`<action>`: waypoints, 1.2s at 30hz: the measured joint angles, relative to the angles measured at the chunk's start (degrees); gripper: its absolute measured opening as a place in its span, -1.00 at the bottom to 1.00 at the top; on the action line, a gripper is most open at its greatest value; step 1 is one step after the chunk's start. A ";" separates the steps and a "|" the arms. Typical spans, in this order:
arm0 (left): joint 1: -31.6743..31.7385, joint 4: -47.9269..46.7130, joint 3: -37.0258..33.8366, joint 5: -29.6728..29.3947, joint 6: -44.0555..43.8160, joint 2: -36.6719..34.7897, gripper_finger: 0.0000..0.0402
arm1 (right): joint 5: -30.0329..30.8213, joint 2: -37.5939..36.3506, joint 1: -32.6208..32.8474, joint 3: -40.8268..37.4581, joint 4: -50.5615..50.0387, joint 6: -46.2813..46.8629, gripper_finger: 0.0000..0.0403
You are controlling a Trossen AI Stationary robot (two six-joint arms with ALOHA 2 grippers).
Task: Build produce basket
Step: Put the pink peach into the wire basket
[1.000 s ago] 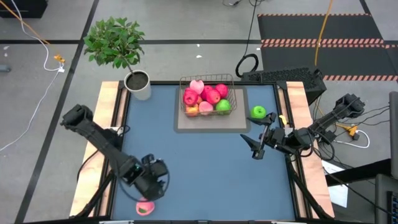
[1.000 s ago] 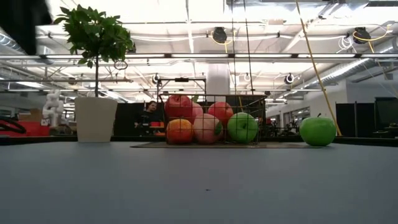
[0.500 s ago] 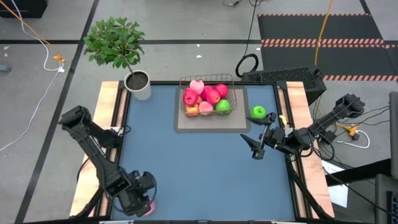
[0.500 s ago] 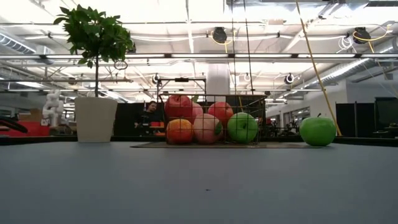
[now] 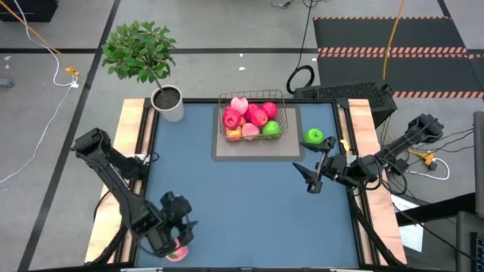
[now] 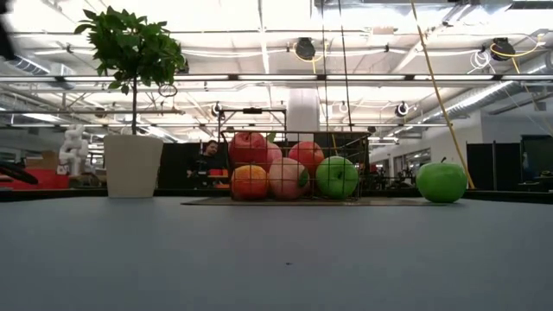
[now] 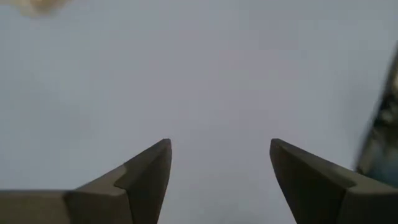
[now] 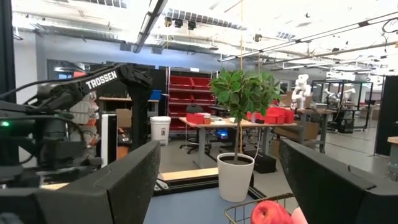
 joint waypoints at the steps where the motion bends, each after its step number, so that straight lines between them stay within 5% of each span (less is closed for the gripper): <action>1: 1.09 0.01 0.00 -1.24 1.61 0.00 0.38 | -0.01 0.02 0.00 0.00 0.00 0.21 0.59; 9: 13.39 3.51 -0.02 -3.63 9.87 0.00 0.33 | -0.02 0.02 -0.01 0.00 0.00 0.71 0.59; 14: 20.84 18.95 -0.02 -4.41 24.40 2.03 0.19 | -0.03 0.00 -0.01 0.00 0.00 0.71 0.59; 20: 23.47 31.41 -0.04 8.06 37.44 8.87 0.05 | -0.03 -0.01 0.02 0.00 0.00 0.71 0.59; 24: 22.97 26.94 -0.04 13.39 34.90 12.34 0.06 | -0.03 0.00 0.08 0.00 -0.04 0.73 0.59; 32: 22.44 16.01 -0.04 16.14 12.09 14.58 0.31 | -0.05 0.02 0.08 0.00 -0.37 0.73 0.59; 36: 22.26 15.75 -0.04 19.22 9.63 14.60 0.44 | -0.05 0.02 0.08 0.00 -0.35 0.73 0.59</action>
